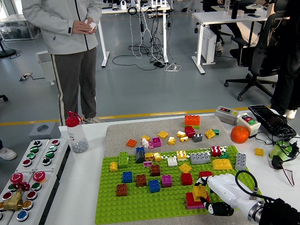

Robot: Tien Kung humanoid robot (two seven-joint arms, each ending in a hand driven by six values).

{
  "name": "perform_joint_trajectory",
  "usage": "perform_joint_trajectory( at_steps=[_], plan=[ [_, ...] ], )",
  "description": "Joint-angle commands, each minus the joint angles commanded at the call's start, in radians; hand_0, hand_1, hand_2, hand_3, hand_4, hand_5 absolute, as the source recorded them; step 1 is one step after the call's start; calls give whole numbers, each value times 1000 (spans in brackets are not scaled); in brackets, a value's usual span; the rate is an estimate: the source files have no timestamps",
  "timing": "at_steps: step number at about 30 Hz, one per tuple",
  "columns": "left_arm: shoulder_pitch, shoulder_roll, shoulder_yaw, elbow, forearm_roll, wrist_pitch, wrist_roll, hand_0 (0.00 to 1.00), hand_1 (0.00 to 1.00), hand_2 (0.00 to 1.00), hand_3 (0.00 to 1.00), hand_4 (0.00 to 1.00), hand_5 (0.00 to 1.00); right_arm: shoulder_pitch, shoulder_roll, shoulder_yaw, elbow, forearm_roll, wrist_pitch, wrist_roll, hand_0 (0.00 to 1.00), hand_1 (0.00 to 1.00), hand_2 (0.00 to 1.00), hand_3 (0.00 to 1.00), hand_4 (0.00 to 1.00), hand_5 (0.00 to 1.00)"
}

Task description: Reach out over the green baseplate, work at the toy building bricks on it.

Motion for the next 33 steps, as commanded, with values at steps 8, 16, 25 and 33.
perform_joint_trajectory(
  at_steps=[8, 16, 25, 33],
  plan=[
    [-3, 1, 1, 0, -4, 0, -2, 662, 608, 557, 439, 241, 998, 4, 0, 1, 0, -2, 2, 0, 464, 534, 567, 582, 363, 151],
    [-5, 1, 0, 0, -4, 0, -2, 662, 608, 557, 439, 242, 998, 9, 0, -4, 0, -1, 6, 1, 464, 535, 567, 582, 363, 152],
    [-8, 1, 0, 0, -4, 0, -3, 662, 608, 556, 439, 241, 998, 16, 2, -14, -7, -3, 8, 1, 463, 534, 566, 581, 363, 151],
    [-9, 2, 0, 0, -5, 1, -4, 662, 608, 557, 439, 241, 998, 19, 4, -18, -13, -4, 11, 1, 463, 534, 565, 581, 365, 154]
  ],
)
